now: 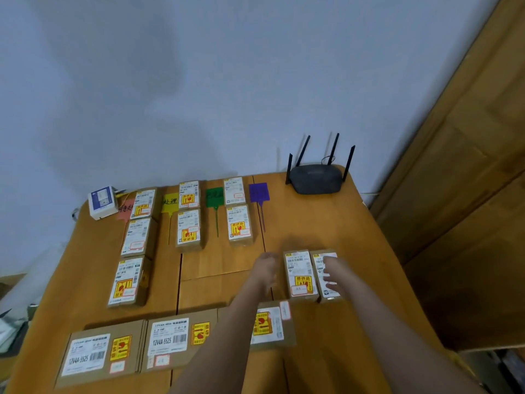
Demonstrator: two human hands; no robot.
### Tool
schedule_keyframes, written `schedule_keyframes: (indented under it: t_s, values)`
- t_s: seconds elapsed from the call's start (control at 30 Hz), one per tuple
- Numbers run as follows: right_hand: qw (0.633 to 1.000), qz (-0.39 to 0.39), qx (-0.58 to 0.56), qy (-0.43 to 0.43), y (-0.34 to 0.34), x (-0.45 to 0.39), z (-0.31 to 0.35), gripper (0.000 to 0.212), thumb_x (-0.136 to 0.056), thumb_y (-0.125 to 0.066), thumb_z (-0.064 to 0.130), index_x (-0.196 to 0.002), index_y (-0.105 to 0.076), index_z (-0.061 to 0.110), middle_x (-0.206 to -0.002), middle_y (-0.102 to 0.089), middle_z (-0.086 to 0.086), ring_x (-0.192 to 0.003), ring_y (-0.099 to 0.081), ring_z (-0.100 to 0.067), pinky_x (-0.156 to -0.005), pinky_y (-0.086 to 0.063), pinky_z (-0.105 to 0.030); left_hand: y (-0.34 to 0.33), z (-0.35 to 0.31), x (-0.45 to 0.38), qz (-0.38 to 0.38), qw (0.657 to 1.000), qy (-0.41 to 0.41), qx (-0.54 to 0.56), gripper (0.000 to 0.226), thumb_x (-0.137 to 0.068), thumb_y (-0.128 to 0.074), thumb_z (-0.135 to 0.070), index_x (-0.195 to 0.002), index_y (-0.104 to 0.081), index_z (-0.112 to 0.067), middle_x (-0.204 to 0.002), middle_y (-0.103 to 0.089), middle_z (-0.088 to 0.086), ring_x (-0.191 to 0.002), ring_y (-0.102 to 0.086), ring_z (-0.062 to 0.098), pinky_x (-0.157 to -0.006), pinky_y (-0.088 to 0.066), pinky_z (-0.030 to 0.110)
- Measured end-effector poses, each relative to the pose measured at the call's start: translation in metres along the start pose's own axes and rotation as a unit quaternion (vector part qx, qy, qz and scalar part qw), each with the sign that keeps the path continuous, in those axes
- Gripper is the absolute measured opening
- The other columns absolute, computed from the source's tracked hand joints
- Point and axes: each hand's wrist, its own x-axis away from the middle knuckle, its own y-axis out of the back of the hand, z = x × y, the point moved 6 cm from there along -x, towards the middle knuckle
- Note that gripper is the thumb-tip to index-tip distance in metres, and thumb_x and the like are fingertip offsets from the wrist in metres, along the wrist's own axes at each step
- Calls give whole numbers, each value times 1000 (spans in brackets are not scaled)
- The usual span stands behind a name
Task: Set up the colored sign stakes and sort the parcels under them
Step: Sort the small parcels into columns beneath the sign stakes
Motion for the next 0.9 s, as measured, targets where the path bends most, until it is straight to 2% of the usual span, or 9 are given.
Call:
schedule_keyframes:
  t_s: [0.07, 0.17, 0.23, 0.3, 0.43, 0.57, 0.67, 0.77, 0.9]
  values:
    - [999, 31, 7, -8, -3, -12, 1, 29, -101, -39, 22, -122, -52, 7, -117, -59, -10, -104, -51, -25, -99, -43, -39, -12, -5, -6, -20, 1000, -2, -11, 23, -101, -41, -13, -82, -53, -18, -79, -52, -1, -69, -50, 13, -63, -43, 27]
    - [997, 72, 16, -23, -6, -21, 10, 21, -100, -41, 20, -87, -56, 14, -87, -56, 0, -96, -53, -22, -100, -41, -38, -29, -8, -13, -37, 999, 5, -27, 29, -101, -43, -13, -74, -47, -21, -78, -53, 1, -70, -49, 14, -77, -45, 33]
    - [995, 94, 26, -25, -8, -32, 15, 23, -102, -41, 28, -100, -58, 14, -89, -58, 0, -100, -54, -21, -104, -41, -39, -38, -6, -17, -32, 998, 11, -45, 31, -101, -44, -11, -72, -45, -21, -78, -51, 1, -70, -48, 13, -82, -45, 34]
    - [993, 107, 25, -39, -8, -43, 17, 26, -104, -36, 36, -106, -52, 16, -89, -57, 1, -108, -51, -23, -108, -38, -40, -45, -3, -19, -18, 998, 20, -52, 33, -102, -41, -9, -71, -44, -20, -77, -49, 0, -69, -46, 12, -72, -44, 28]
    - [989, 130, 51, -56, -13, -67, 17, 36, -105, -31, 42, -92, -55, 17, -88, -59, 0, -109, -51, -22, -112, -35, -44, -50, 1, -33, -9, 998, 30, -48, 30, -102, -41, -14, -73, -45, -20, -79, -48, -2, -70, -44, 10, -68, -41, 27]
    - [983, 137, 103, -64, -27, -89, 7, 33, -98, -40, 33, -105, -65, 13, -93, -72, -6, -95, -63, -20, -85, -51, -41, -47, 12, -59, 10, 997, 67, -31, 24, -101, -45, -17, -79, -54, -14, -82, -56, 2, -75, -51, 14, -74, -44, 32]
    - [983, 116, 127, -68, -32, -95, 14, 26, -94, -36, 11, -102, -60, 8, -92, -65, -10, -83, -59, -21, -63, -45, -30, -50, 20, -80, 24, 994, 82, -68, 25, -102, -41, -18, -85, -58, -11, -86, -63, 6, -75, -57, 16, -67, -45, 28]
    - [981, 98, 146, -79, -40, -104, 10, 22, -89, -39, 12, -104, -56, 9, -96, -61, -12, -80, -56, -22, -64, -45, -30, -53, 29, -98, 46, 990, 120, -56, 30, -103, -41, -19, -112, -63, -1, -94, -71, 10, -77, -67, 20, -59, -53, 29]
    - [987, 76, 123, -62, -49, -116, 32, 29, -88, -47, 13, -112, -59, 3, -98, -67, -13, -82, -64, -24, -71, -51, -32, -50, 4, -106, 34, 993, 98, -57, 29, -105, -38, -23, -118, -58, -5, -87, -68, 5, -72, -65, 15, -52, -48, 23]
